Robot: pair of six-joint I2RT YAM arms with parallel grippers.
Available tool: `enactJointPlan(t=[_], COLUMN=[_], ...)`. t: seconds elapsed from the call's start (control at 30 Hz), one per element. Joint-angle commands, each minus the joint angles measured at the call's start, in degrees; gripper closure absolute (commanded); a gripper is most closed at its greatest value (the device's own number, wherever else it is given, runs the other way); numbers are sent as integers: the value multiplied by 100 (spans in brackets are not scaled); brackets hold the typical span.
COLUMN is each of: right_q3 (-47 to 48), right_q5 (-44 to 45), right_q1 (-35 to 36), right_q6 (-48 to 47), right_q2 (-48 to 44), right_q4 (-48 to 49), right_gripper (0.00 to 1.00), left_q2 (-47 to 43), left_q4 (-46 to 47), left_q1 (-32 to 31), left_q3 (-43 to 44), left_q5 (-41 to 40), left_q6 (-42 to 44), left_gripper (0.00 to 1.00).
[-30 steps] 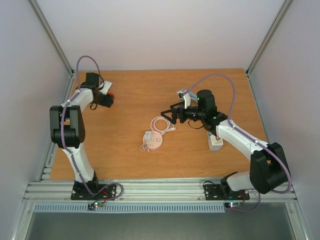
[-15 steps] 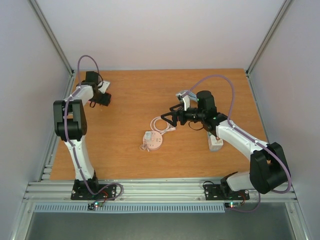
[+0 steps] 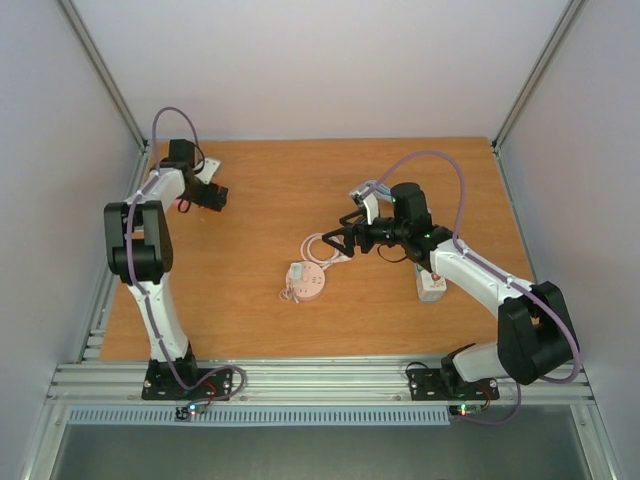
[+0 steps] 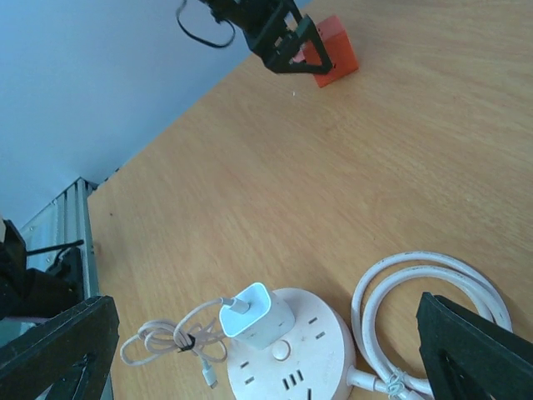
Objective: Pull the plug off the socket
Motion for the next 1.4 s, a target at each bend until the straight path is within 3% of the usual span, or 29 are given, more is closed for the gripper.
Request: enactJointPlan(t=[0.0, 0.3, 0.4, 0.53, 0.7, 0.93, 1.23, 1.37], right_q3=[99, 136, 96, -2, -65, -122, -139, -148], right_q5=[26, 137, 93, -12, -63, -19, 79, 134], right_q1=[-10, -15, -15, -15, -14, -7, 111, 208], right_q6=[-410, -587, -727, -1009, -1297, -1522, -1764, -1882], right_q2=[182, 432, 455, 422, 450, 541, 719, 772], right_q4=[-235, -372, -388, -431, -525, -582, -700, -758], right_gripper=[1, 2, 2, 3, 4, 9, 37, 42], left_q2=[-814, -2557, -3071, -3524, -3521, -3455, -2949, -2959], left_q4=[-42, 103, -57, -529, -1159, -1210, -789, -244], left_q1=[2, -413, -854, -1036, -1124, -1210, -1543, -1877], left_q3=[-269, -1530, -1817, -1990, -1925, -2356, -2663, -3060], left_q5=[482, 1141, 1422, 2010, 2649, 3452, 3695, 3461], left_q6=[148, 411, 559, 1447, 2369, 3781, 4659, 4808], left_gripper=[0, 0, 0, 0, 0, 4, 19, 26])
